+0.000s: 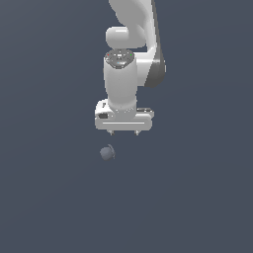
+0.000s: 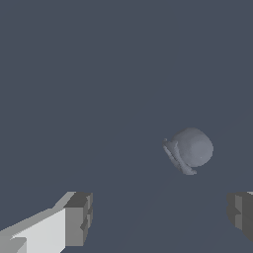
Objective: Pick up the object and move it to a goal position.
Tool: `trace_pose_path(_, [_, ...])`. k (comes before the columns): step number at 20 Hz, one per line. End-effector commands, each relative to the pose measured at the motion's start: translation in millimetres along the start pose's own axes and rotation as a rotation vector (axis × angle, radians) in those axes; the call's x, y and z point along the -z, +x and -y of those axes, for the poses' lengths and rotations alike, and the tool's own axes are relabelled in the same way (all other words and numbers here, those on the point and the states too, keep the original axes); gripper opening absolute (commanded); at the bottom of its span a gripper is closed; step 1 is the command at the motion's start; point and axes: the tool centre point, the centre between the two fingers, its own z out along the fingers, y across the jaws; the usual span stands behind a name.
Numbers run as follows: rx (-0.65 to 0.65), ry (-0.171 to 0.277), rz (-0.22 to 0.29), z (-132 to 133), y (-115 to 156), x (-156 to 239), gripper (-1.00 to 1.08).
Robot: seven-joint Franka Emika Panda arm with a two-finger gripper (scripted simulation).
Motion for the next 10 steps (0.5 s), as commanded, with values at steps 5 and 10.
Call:
trace_pose_path(5, [-0.007,-0.003,-0.012,-4.9,2.1,6.6,1.0])
trace_pose_path(10, [-0.032,-0.009,-0.045,-17.4,6.9,25.6,1.0])
